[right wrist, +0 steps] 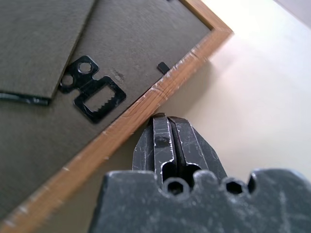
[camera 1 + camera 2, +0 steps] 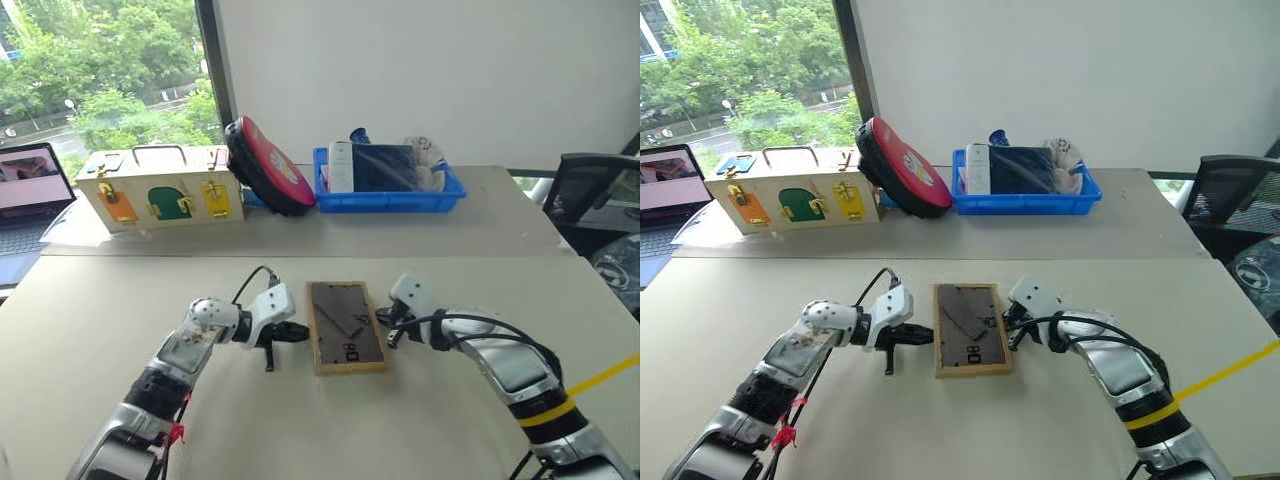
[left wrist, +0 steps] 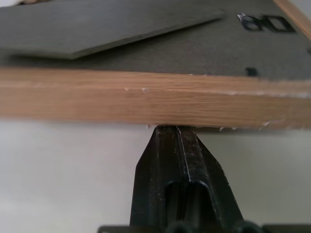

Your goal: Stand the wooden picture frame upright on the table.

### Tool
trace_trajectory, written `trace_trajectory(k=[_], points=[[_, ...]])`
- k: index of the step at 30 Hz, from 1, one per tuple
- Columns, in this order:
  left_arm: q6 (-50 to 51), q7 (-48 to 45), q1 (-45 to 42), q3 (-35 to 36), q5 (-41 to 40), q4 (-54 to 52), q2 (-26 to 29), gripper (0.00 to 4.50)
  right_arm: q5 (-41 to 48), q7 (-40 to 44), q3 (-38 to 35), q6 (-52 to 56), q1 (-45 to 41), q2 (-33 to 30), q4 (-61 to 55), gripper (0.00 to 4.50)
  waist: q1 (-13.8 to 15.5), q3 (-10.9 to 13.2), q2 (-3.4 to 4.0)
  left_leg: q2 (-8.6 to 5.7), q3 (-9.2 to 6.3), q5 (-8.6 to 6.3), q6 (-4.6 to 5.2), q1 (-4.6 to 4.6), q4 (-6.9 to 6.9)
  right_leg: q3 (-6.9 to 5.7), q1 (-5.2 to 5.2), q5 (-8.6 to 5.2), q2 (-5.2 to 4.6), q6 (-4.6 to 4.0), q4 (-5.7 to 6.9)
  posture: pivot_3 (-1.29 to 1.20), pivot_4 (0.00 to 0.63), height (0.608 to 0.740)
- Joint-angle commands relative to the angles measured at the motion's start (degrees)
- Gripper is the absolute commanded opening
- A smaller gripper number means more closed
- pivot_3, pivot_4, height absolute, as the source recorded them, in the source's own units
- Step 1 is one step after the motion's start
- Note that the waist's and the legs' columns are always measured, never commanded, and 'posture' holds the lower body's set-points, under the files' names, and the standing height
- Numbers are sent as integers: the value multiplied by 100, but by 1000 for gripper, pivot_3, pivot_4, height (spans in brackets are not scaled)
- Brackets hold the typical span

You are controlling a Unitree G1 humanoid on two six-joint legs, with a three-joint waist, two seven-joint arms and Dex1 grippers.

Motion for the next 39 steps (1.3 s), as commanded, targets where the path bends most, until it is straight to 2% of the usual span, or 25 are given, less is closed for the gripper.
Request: trace_trajectory(k=[1,7,15,18,25,28,30,31,34,35,39], points=[[168,-79,157,235,-151,-335,274,0,-75,397,350,-31,-20,46,-185,67,9,0,0,-1,0,1,-1,1,3,0,1,0,0,0,3,0,150,735],[-45,169,297,353,145,-110,594,0,-68,625,540,573,279,-208,-867,67,23,0,0,-1,-3,1,-2,2,4,-4,3,-2,0,0,3,0,150,735],[-158,162,327,187,457,222,880,0,-39,512,257,1091,506,-487,-1273,67,26,-2,0,-1,-3,1,-2,24,2,-4,22,-4,0,0,2,0,150,735],[125,585,221,217,713,553,933,0,-17,569,134,1146,536,-629,-1322,67,33,-7,3,-1,-3,1,-2,29,3,-3,26,-4,0,1,3,0,150,735],[473,800,289,493,518,558,1156,0,176,715,-153,1288,734,-990,-1635,67,-4,-11,3,0,-2,0,-2,68,-3,-2,60,-17,0,16,1,0,150,735],[917,674,530,1175,-103,479,1363,0,593,1066,-743,1038,865,-1248,-1844,67,-19,-11,3,1,0,0,-2,71,-10,-1,59,-20,0,13,2,0,150,735],[1212,596,627,1566,-472,515,1429,573,905,1308,-1093,856,880,-1332,-1905,0,-38,-8,2,2,1,0,-1,67,-15,0,53,-20,0,8,2,0,150,735],[1383,496,692,1733,-688,487,1469,690,1049,1417,-1247,819,859,-1372,-1922,0,-47,-8,3,2,3,-1,-1,63,-18,2,47,-20,0,8,2,0,150,735],[2220,264,891,2225,-1484,252,1471,1692,1321,1630,-1539,797,722,-1486,-1916,0,-21,-5,2,2,3,-1,-1,58,-20,1,42,-21,0,7,3,0,150,735],[2541,182,1009,2320,-1720,126,1485,2147,1379,1654,-1579,784,654,-1487,-1898,0,-5,-3,1,2,3,-1,-1,55,-17,0,40,-22,-1,8,2,0,150,735],[3331,244,1433,2444,-2216,-317,1453,3498,1441,1695,-1501,716,471,-1459,-1866,0,41,2,-6,2,2,-1,-2,38,-16,-1,25,-20,-2,6,1,0,150,735]])
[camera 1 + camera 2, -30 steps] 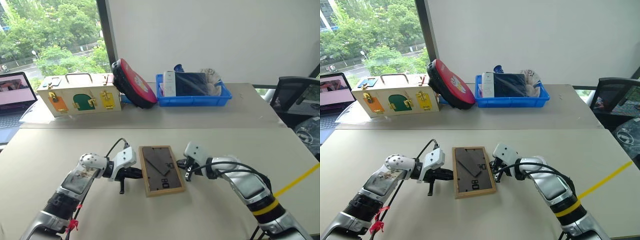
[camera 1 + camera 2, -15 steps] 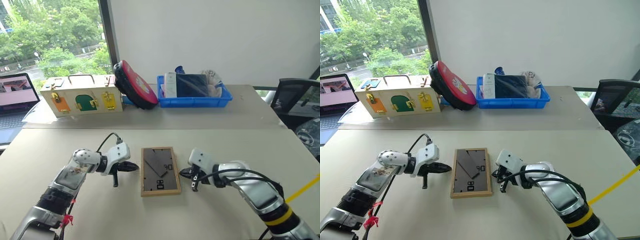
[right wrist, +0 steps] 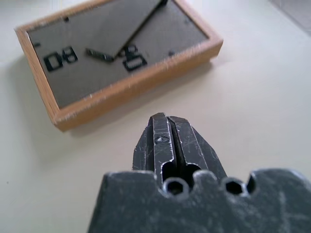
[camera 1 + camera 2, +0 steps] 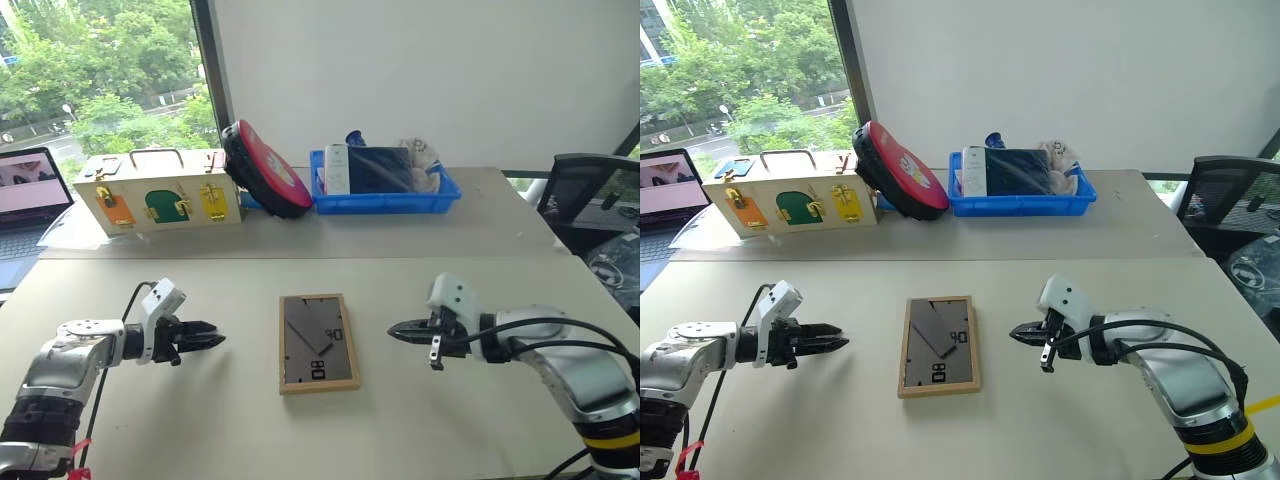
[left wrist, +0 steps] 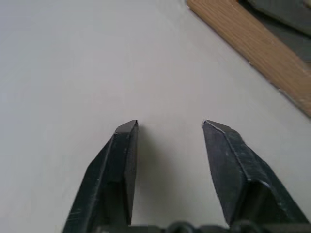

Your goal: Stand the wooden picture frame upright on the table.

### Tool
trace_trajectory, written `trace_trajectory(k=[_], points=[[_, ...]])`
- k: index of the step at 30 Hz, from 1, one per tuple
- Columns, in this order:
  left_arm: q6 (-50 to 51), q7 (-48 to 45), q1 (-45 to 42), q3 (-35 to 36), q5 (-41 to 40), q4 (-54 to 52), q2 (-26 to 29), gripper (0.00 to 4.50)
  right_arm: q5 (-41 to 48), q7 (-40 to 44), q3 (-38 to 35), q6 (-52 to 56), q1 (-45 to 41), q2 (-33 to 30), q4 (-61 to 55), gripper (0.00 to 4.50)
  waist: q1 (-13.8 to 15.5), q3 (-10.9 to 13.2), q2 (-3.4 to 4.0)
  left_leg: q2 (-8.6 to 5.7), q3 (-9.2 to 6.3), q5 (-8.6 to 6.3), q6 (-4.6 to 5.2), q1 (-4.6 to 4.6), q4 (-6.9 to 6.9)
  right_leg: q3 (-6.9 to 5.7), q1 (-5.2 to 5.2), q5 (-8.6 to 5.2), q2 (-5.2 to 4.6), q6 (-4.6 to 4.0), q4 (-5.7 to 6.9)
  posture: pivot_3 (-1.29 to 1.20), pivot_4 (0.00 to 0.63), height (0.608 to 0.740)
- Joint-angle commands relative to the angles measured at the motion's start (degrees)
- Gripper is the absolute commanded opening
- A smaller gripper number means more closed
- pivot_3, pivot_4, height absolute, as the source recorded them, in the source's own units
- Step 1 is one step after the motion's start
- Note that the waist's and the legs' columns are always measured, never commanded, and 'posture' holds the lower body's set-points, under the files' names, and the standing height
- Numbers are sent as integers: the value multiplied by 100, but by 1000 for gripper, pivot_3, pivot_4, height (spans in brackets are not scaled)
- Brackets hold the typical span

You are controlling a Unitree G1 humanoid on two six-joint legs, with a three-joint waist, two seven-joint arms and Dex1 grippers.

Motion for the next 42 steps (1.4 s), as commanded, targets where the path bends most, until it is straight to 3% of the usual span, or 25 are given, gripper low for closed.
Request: trace_trajectory(k=[1,3,5,11,15,19,28,35,42], points=[[777,157,257,120,-488,-494,-63,3949,100,81,-21,-205,-146,-6,-136,0,31,1,-1,0,-2,0,0,-9,1,-2,-8,4,0,-7,0,0,150,735],[1130,643,333,238,-728,-738,-486,4456,96,98,72,-237,-173,35,-123,0,54,1,0,-1,-1,0,0,-15,1,-2,-13,6,-1,-11,-1,0,150,735],[1647,1305,351,352,-924,-944,-1022,4456,99,125,162,-256,-141,62,-78,0,92,-2,5,-2,0,0,0,-15,2,-2,-11,6,-4,-11,-6,0,150,735],[2817,2213,392,421,-1509,-1579,-1774,4456,-43,263,375,-429,-24,-77,-2,0,189,-3,6,-8,-2,0,0,-17,15,-3,-3,7,-8,-8,-6,0,150,735],[3265,2745,429,-343,-1299,-1929,-1872,4456,-463,290,709,-837,-88,-110,295,0,207,-8,11,-9,-4,0,0,-6,15,-3,7,8,-9,-8,-7,0,150,735],[3768,3076,112,-139,-1621,-1956,-2264,4456,-856,289,964,-1256,-230,-33,728,0,234,-24,37,-15,-4,-3,1,38,8,-5,72,5,-13,7,-53,0,150,735],[4447,3560,-256,-527,-1668,-2291,-2770,4456,-1564,289,1505,-1970,-514,341,1442,0,317,-24,37,-22,-8,-3,1,31,10,-5,74,12,-16,4,-60,0,150,735],[4716,3908,-528,-107,-1815,-1757,-3533,4456,-1666,262,1687,-2011,-546,798,1426,0,334,-25,36,-25,-18,-3,0,30,10,-15,82,14,-18,5,-69,0,150,735],[4729,3906,-584,-122,-1876,-1644,-3387,4456,-1731,217,1645,-1923,-442,895,1368,0,314,-26,35,-25,-24,-3,0,27,10,-20,82,15,-18,5,-72,0,150,735]])
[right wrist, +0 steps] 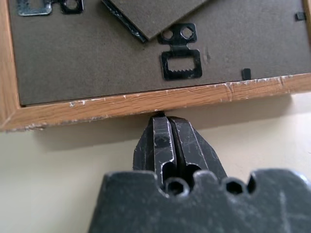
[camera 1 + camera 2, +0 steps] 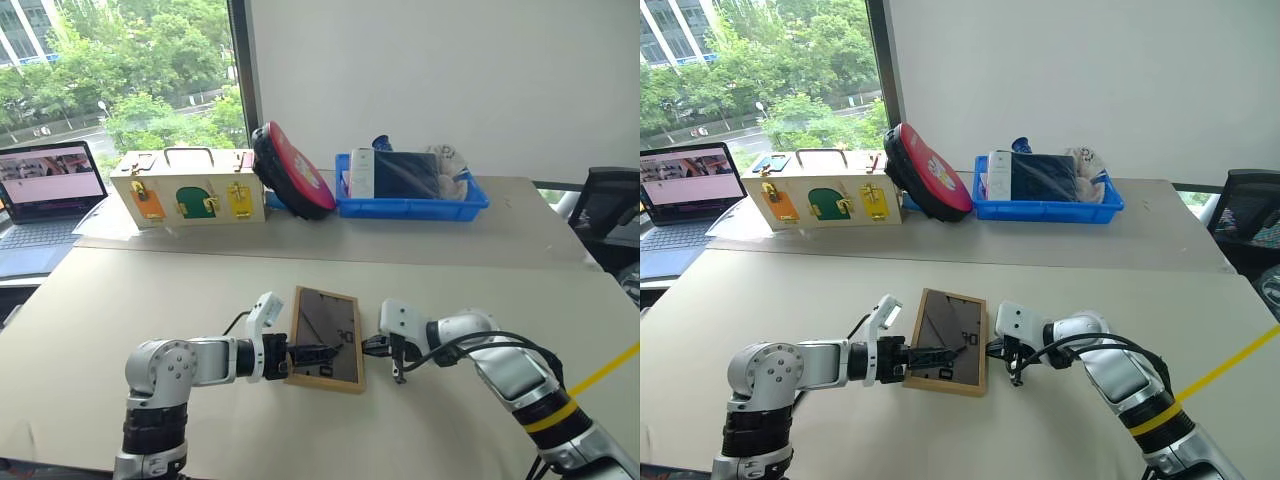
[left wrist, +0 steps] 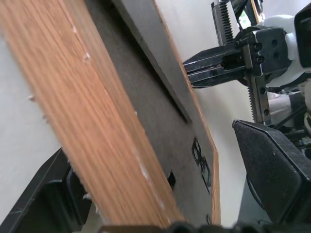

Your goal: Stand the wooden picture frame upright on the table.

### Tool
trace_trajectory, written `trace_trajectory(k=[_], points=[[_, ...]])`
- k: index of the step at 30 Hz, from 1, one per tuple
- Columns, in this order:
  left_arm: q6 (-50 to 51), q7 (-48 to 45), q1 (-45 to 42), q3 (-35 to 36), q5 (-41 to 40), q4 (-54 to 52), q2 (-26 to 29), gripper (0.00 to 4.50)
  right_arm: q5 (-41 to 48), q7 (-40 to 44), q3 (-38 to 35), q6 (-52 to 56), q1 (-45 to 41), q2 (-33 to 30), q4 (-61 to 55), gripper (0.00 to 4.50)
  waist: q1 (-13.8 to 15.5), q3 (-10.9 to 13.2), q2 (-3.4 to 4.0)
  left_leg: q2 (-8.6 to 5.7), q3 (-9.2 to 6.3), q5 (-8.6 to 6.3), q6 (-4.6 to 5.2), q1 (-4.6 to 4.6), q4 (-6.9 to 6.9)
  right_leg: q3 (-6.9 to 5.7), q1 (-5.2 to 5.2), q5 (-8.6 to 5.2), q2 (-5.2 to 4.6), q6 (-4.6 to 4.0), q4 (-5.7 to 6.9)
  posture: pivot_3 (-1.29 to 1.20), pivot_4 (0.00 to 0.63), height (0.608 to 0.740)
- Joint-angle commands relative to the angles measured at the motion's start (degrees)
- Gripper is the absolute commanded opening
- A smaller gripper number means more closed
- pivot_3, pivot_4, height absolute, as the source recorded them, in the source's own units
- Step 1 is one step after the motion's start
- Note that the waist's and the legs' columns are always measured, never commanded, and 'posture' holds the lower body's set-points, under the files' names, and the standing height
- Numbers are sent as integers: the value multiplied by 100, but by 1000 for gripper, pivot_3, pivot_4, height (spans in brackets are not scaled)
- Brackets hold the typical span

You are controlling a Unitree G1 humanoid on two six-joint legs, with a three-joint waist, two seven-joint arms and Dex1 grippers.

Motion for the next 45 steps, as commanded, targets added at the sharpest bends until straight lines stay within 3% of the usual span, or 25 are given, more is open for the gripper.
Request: trace_trajectory(k=[1,5,9,12,14,25,30,33,39,45], points=[[356,-70,280,-403,-95,207,146,4456,54,-33,-128,-33,61,41,-233,0,-9,0,0,0,0,0,0,0,-1,0,0,0,0,0,0,0,150,735],[298,-219,400,-416,-126,186,410,3354,57,-61,-218,-20,83,-29,-236,0,-52,0,0,1,-1,-1,-1,-1,-9,0,-6,0,1,-1,-1,0,150,735],[121,-386,423,-392,-118,324,671,1956,96,-69,-362,-10,75,-110,-234,0,-85,2,-3,3,-1,-2,-4,-2,-18,-1,-10,-2,1,-3,-3,0,150,735],[6,-516,361,-338,-182,469,826,1283,139,-59,-516,17,75,-180,-268,0,-100,4,-9,3,-4,-2,-4,-3,-13,-6,-8,-1,1,-4,-6,0,150,735],[-35,-649,307,-290,-286,550,900,1111,242,-56,-652,126,82,-232,-354,0,-139,5,-11,3,-5,-1,-5,-2,-10,-6,-7,-1,2,-3,-4,0,150,735],[348,-996,-39,223,-944,821,1000,1111,1528,28,-2053,1463,136,-769,-971,0,-247,17,-20,6,-8,0,-6,-9,-18,-6,-21,-1,5,-5,2,0,150,735],[345,-1201,-113,26,-1014,997,1110,1111,3124,-80,-2727,2904,-623,-426,-1296,1470,-312,35,-20,6,-8,0,-6,-14,-18,-5,-24,0,5,-7,3,0,150,735],[333,-1281,-220,-96,-1009,1104,1110,1111,3428,-210,-2530,3199,-880,-206,-1417,2622,-308,38,-26,6,-15,0,-6,-15,-21,-11,-24,-2,6,-9,3,0,150,735],[271,-1571,-347,-435,-1070,1051,1178,1111,3501,-284,-1809,3353,-1044,283,-1209,4468,-260,39,-26,4,-16,0,-6,-58,-16,-13,-66,-1,5,-9,7,0,150,735],[320,-1708,-365,-498,-1138,990,1213,1111,3191,-162,-1335,3028,-1104,408,-541,4468,-187,39,-25,5,-16,3,-9,-91,-11,-13,-107,0,6,-11,22,0,150,735]])
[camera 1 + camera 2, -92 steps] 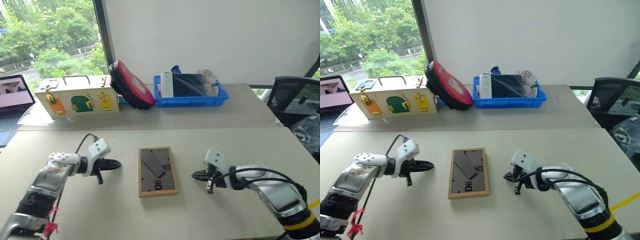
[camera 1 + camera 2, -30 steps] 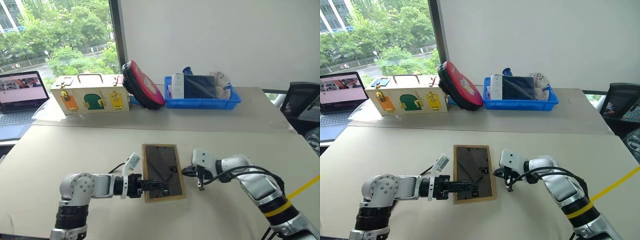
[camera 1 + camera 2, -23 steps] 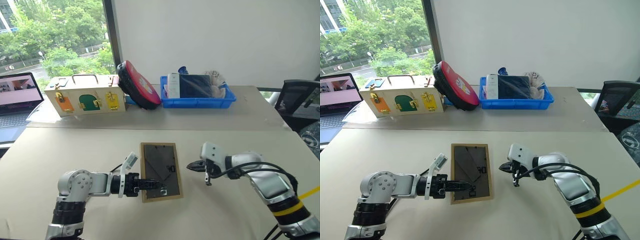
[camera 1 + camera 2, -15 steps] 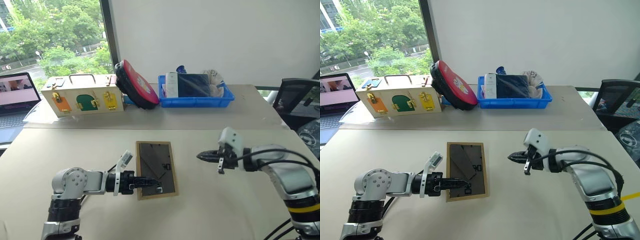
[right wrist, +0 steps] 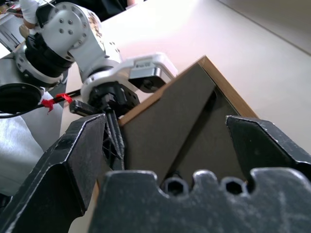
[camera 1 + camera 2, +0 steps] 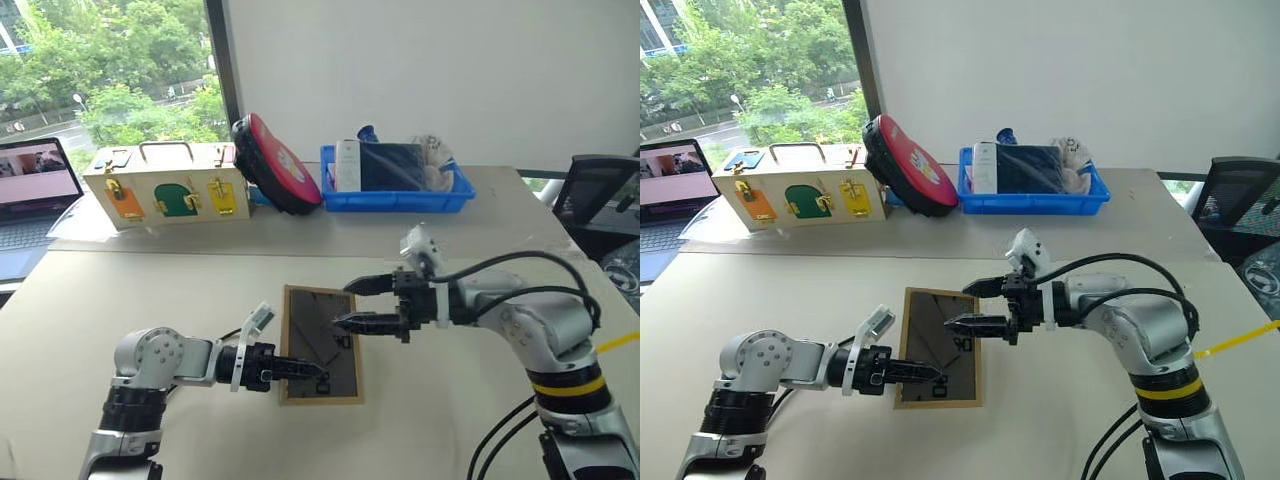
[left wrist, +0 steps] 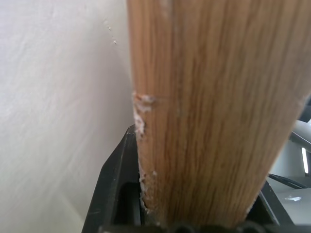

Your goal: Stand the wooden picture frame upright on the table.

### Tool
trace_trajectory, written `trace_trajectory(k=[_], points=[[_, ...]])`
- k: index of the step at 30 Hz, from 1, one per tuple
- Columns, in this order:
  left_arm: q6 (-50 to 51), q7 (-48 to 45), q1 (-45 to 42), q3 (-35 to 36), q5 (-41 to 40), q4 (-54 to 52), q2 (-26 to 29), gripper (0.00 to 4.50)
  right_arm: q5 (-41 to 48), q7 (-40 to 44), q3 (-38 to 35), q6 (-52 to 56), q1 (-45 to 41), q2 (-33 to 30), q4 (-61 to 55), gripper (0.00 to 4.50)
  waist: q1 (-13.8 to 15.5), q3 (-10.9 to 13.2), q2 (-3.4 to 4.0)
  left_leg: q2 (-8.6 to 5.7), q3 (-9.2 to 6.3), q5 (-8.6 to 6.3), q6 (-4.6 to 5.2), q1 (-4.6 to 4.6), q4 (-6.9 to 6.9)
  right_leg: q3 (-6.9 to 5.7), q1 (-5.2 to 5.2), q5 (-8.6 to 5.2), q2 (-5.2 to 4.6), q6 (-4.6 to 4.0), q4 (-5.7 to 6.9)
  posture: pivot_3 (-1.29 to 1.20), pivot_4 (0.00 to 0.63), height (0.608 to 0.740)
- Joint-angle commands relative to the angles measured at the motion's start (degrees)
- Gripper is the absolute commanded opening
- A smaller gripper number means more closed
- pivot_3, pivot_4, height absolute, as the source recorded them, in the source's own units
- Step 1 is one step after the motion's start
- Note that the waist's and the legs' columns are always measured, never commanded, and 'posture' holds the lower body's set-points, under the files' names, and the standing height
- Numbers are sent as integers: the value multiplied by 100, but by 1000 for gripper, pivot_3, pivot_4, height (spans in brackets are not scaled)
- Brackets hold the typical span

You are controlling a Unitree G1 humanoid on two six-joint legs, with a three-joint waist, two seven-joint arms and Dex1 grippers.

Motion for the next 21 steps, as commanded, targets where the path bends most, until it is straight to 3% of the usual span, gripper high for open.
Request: trace_trajectory(k=[1,14,21], points=[[1,-194,-82,-5,-213,-161,28,1111,-85,156,92,-242,-133,7,162,4468,9,0,0,0,0,0,0,0,0,0,0,0,0,0,0,0,150,735],[17,-242,-161,-165,-287,-217,-60,1111,37,758,705,101,-503,310,605,4468,12,1,1,1,-2,1,-1,-1,0,-2,0,0,1,0,1,0,150,735],[35,-204,-177,-138,-307,-227,-102,1111,192,903,685,209,-541,373,505,4468,13,1,1,1,-3,1,-1,-1,0,-4,0,0,1,0,1,0,150,735]])
